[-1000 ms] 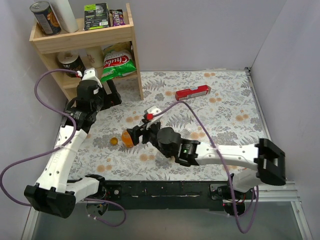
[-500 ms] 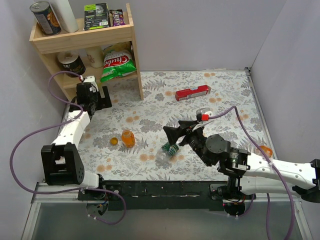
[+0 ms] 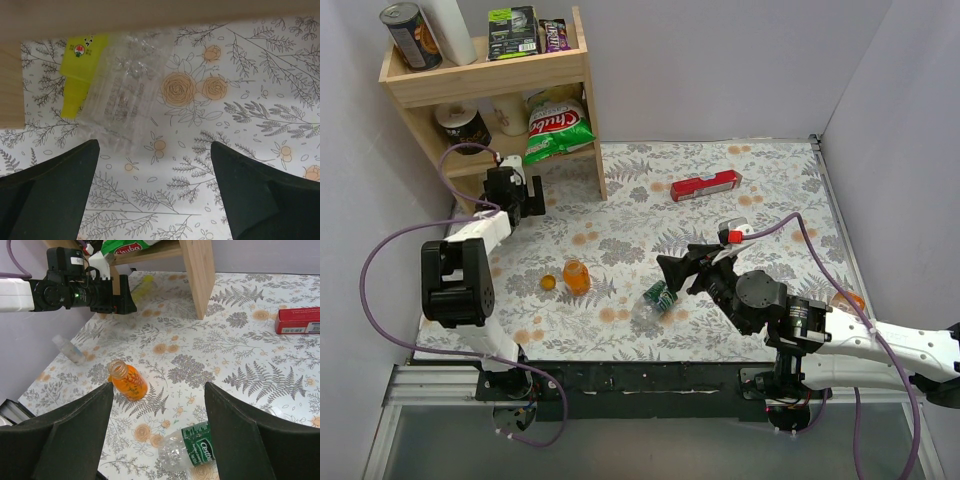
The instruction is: Unscrew the bottle caps
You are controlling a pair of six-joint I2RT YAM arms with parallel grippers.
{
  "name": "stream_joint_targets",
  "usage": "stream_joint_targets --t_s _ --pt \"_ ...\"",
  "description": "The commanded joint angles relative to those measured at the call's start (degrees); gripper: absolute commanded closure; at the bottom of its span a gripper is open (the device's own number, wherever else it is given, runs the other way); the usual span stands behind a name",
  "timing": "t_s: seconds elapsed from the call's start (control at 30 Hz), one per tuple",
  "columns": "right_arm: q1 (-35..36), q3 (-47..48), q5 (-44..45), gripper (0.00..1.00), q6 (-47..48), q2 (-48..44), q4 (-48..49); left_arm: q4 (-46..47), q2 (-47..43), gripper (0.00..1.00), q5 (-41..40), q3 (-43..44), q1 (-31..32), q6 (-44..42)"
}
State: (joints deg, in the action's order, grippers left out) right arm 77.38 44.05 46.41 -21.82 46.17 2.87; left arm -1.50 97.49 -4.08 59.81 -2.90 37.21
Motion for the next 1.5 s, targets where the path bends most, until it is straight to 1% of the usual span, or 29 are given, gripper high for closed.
stream_joint_targets --t_s 0.0,0.2,0.37,0.43,0.53,0.63,0.67,0.7,0.73,0.83,0.87,0.9,0.97,1.07,1.27,1.33,1.43,1.47 --pt "0.40 1.83 1.31 0.20 0.12 0.05 0.03 4.83 0.50 0.07 -1.28 1.45 -0.27 -2.14" --pt "0.40 2.44 0.35 0.20 -0.41 1.02 -0.50 6.07 3.31 0.06 -4.44 2.15 -0.71 -4.08" --pt "0.40 2.88 0.26 0.20 -0.24 1.11 -0.68 7.83 5.77 0.07 -4.71 3.02 -1.23 -5.74" --pt "0.40 2.71 0.43 0.20 -0.24 0.85 -0.50 6.34 7.27 0.08 -4.45 4.69 -1.32 -6.10" --pt "0.40 2.88 0.70 0.20 -0.06 0.67 -0.76 6.51 8.85 0.10 -3.75 5.14 -1.67 -6.01" --pt "0.40 3.06 1.05 0.20 0.03 0.32 -1.29 5.98 10.17 0.16 -3.83 5.58 -1.76 -6.01" --pt "0.40 2.97 1.31 0.20 0.03 0.23 -1.29 5.89 10.43 0.16 -3.92 5.41 -1.76 -5.84" --pt "0.40 2.88 1.49 0.20 -0.15 -0.03 -1.29 6.41 10.70 0.16 -3.83 4.97 -1.85 -5.83" --pt "0.40 2.88 1.49 0.20 -0.15 -0.20 -1.29 6.68 10.70 0.19 -3.31 4.62 -1.94 -5.83" --pt "0.40 2.79 1.84 0.20 -0.24 -0.73 -1.64 7.30 11.05 0.22 -3.13 3.21 -1.85 -5.57" --pt "0.40 2.79 2.01 0.20 -0.15 -0.82 -1.90 8.08 10.27 0.26 -3.65 2.42 -1.94 -5.22" --pt "0.40 2.79 2.10 0.20 -0.15 -1.00 -1.91 13.05 8.96 0.27 -3.92 -1.94 -1.94 -4.96" --pt "0.40 2.79 2.28 0.20 -0.15 -1.35 -2.34 16.69 5.79 0.25 -4.45 -5.48 -1.94 -5.65" --pt "0.40 2.71 2.45 0.20 -0.33 -1.61 -2.52 17.14 5.51 0.25 -4.54 -6.99 -2.20 -6.27" --pt "0.40 2.97 2.54 0.20 0.03 -1.44 -2.43 15.30 8.50 0.25 -3.57 -3.39 -2.29 -6.10" --pt "0.40 2.97 2.54 0.20 -0.06 -1.44 -2.70 15.56 8.24 0.26 -3.83 -3.56 -2.20 -5.75" --pt "0.40 2.71 2.72 0.20 -0.32 -1.70 -2.79 18.36 4.30 0.25 -4.09 -7.15 -2.20 -5.31" --pt "0.40 2.62 2.89 0.20 -0.50 -2.05 -2.70 19.59 3.07 0.25 -4.27 -10.21 -2.29 -5.57"
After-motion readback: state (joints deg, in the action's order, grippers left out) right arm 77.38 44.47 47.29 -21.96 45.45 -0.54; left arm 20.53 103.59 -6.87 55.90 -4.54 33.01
